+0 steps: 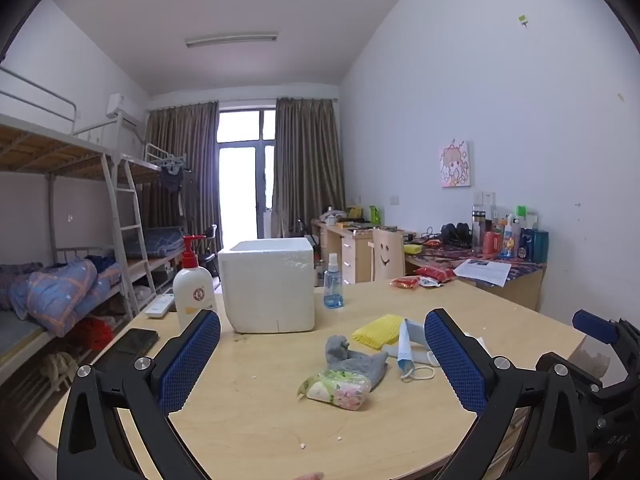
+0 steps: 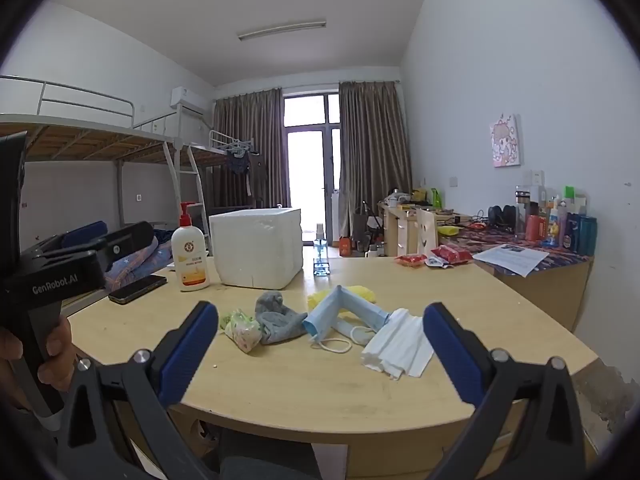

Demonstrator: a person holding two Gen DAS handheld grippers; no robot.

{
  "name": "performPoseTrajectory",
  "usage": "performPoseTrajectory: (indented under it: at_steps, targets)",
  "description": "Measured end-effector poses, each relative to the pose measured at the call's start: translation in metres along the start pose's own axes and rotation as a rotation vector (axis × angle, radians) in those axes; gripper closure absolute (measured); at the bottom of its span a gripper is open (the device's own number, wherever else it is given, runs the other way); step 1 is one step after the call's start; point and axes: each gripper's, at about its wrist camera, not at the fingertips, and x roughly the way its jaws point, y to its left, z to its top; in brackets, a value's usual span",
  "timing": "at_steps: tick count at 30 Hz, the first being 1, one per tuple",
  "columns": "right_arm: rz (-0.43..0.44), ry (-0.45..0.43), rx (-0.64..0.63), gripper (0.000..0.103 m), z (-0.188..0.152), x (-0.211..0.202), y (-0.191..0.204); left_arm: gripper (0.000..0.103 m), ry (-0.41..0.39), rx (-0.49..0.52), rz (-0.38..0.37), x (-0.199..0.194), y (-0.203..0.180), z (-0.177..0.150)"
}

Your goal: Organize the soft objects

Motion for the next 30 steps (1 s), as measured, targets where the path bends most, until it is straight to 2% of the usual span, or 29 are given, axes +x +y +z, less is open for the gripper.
performPoseTrajectory:
  at_steps: [30]
  targets:
    - [0.003,-0.009,0.011,0.0,0.0029,-0.0023,-0.0007,0.001,-0.003,0.013,-0.017,-0.0008,-0.0038,-0.0013]
